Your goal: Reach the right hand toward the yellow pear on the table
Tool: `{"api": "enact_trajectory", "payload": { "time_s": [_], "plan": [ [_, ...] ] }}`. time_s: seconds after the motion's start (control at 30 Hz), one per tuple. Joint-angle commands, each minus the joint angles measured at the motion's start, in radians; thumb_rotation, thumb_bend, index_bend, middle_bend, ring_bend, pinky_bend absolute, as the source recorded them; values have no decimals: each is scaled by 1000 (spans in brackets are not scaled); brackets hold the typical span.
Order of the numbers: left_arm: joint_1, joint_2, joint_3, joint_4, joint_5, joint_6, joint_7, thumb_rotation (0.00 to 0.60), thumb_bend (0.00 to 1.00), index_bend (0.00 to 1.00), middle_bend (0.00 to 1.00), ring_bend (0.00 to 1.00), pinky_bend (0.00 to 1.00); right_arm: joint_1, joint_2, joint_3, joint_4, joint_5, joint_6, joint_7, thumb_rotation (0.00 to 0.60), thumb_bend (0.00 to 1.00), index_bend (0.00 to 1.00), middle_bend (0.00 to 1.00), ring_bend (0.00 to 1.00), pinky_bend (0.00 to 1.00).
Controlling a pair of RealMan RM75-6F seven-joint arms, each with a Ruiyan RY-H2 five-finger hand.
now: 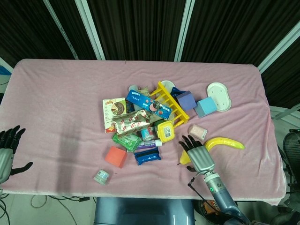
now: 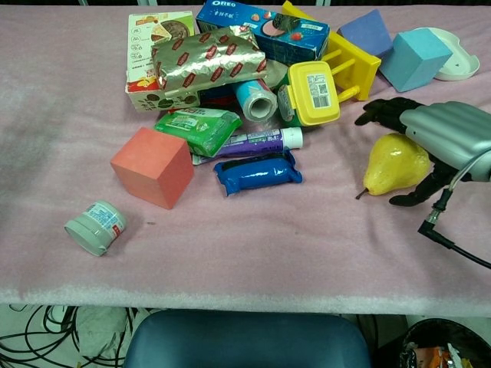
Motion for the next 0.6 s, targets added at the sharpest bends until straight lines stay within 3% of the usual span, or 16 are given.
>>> {"api": "enact_trajectory", "payload": {
  "time_s": [0.03, 0.1, 0.17, 0.4, 0.6],
  "plan": [
    [0, 0, -1, 0, -1, 1, -2, 600, 0, 0, 0, 0, 0, -1, -14, -6, 20, 10, -1, 24, 600, 345, 584, 423, 380, 543],
    [0, 0, -2, 0, -2, 1, -3, 600, 0, 0, 0, 0, 0, -1, -15, -12, 24, -11, 15, 49, 600, 372, 726, 556, 526, 655],
    [0, 0, -3, -1, -1, 3, -4, 600, 0, 0, 0, 0, 0, -2, -9, -21, 19, -41, 33, 77, 600, 381, 788, 614, 591, 700],
    [1, -2, -2, 2, 6, 10, -4, 600, 0, 0, 0, 0, 0, -7, 45, -19, -51, -123, 123, 148, 600, 383, 809, 627, 606, 708],
    [4, -3, -1, 1, 10, 17, -1, 600, 0, 0, 0, 0, 0, -51, 172, -47, -176, -194, 221, 204, 600, 383, 809, 627, 606, 708]
  ]
}}
